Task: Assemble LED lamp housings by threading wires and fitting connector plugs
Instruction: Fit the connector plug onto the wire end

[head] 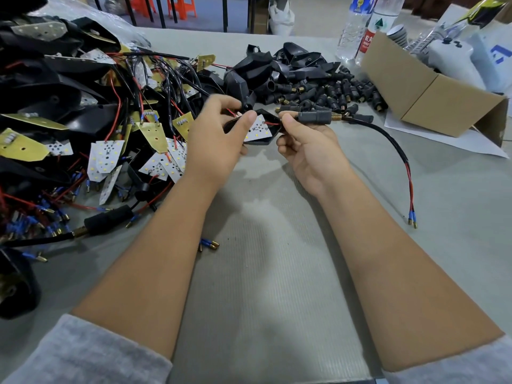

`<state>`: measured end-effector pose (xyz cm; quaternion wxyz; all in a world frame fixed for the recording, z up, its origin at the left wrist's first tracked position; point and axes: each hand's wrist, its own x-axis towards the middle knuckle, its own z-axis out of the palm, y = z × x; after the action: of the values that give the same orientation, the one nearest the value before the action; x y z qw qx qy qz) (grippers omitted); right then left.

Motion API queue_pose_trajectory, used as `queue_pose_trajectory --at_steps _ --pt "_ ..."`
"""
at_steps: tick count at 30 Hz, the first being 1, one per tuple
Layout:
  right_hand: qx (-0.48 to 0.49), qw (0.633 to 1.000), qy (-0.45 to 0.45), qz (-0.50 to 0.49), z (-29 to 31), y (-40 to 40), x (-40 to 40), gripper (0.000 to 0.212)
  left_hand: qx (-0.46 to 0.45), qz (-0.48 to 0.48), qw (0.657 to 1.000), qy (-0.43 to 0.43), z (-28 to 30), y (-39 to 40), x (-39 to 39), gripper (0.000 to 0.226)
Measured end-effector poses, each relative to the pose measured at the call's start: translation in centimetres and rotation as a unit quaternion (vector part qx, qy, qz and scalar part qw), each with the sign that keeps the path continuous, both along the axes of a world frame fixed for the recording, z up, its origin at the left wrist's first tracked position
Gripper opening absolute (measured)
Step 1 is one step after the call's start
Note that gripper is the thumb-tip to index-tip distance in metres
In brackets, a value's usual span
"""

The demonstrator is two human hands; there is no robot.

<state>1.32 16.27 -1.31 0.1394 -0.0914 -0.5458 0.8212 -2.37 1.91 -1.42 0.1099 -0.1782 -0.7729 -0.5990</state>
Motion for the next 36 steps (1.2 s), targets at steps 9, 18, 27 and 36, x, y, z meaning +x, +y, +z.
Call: queue_pose_trajectory --at_steps 9,18,27,36 --pt "-0.142 0.989 -0.030 0.020 0.7 0.7 0.2 0.029 0.049 -0.026 0.998 -0.039 -0.1 -0.1 -0.4 0.011" --pt "-0.179 0.967 -0.021 -0.182 0.0 2.1 -0.4 0.015 0.069 -0.010 0.995 -0.067 -0.3 -0.2 -0.8 0.012" --pt "-0.164 0.960 0.002 -0.227 0.1 2.1 -0.3 0.014 0.056 -0.004 0.996 -0.074 -0.4 -0.4 -1.0 0.008" --pt "-0.125 0.967 0.009 -0.224 0.2 1.9 -0.1 0.013 0.072 -0.005 0.994 -0.087 0.0 -0.3 -0.6 0.013"
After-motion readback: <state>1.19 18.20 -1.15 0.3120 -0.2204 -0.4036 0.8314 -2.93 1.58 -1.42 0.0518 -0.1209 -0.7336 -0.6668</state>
